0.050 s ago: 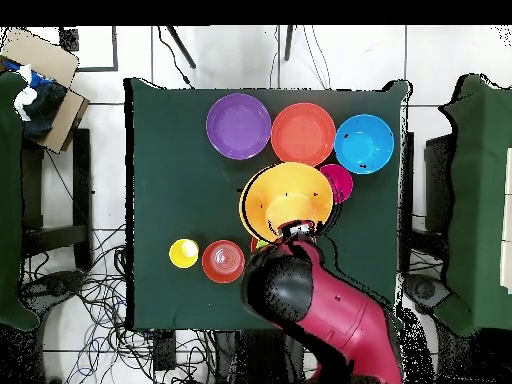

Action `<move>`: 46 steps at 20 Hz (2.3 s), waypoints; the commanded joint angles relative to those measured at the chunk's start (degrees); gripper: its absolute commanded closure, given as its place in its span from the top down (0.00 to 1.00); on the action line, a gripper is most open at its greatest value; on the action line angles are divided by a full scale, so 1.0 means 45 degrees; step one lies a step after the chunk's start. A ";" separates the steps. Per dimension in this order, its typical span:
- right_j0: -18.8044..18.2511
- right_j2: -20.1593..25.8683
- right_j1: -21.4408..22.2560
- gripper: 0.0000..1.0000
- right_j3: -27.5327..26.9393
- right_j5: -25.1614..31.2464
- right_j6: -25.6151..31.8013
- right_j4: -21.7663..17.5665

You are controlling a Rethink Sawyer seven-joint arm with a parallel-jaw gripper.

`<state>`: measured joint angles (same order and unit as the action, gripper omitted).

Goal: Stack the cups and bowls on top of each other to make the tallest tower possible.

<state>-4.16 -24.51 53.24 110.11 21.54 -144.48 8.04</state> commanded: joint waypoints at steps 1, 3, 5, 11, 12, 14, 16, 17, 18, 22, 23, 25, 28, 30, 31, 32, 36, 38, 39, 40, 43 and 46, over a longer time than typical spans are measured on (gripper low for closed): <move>-0.0245 0.1062 0.0144 0.00 0.0951 -0.0156 -0.1108 0.0149; -0.0266 0.1090 0.0110 0.00 0.0980 -0.0263 -0.1118 0.0110; -0.0251 0.1080 0.0062 0.00 0.0994 -0.0364 -0.1164 0.0077; -0.0134 0.1031 0.0028 0.00 0.0984 -0.0422 -0.1252 0.0036; -0.0119 0.1022 0.0025 0.00 0.0976 -0.0415 -0.1259 0.0035; -0.0119 0.1055 -0.0008 0.00 0.1022 -0.0513 -0.1298 0.0053; -0.0092 0.1064 -0.0057 0.00 0.1093 -0.0659 -0.1361 0.0051; -0.0089 0.1066 0.0002 0.00 0.1202 -0.0669 -0.1341 0.0035; -0.0085 0.1068 0.0062 0.00 0.1311 -0.0679 -0.1321 0.0019; -0.0121 0.1107 0.0424 0.00 0.1792 -0.0611 -0.1119 -0.0054; -0.0184 0.1161 0.0506 0.00 0.1915 -0.0645 -0.1029 -0.0076; -0.0279 0.1180 0.0566 0.00 0.2038 -0.0738 -0.0907 -0.0152; -0.0421 0.1260 0.0588 0.00 0.2205 -0.0976 -0.0805 -0.0242; -0.0445 0.1279 0.0571 0.00 0.2240 -0.1065 -0.0808 -0.0271; -0.0455 0.1306 0.0546 0.00 0.2272 -0.1151 -0.0829 -0.0275; -0.0466 0.1332 0.0521 0.00 0.2303 -0.1236 -0.0850 -0.0280; -0.0511 0.1427 0.0389 0.00 0.2436 -0.1652 -0.0921 -0.0306; -0.0512 0.1479 0.0344 0.00 0.2516 -0.1837 -0.0979 -0.0293; -0.0578 0.1544 0.0335 0.00 0.2589 -0.1982 -0.0955 -0.0315; -0.0643 0.1609 0.0327 0.00 0.2663 -0.2126 -0.0931 -0.0336; -0.0802 0.1789 0.0521 0.00 0.3088 -0.2332 -0.0874 -0.0360; -0.0852 0.1735 0.1190 0.00 0.3730 -0.1907 -0.0642 -0.0409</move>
<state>-6.96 -22.53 56.89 119.91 14.58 -144.48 8.03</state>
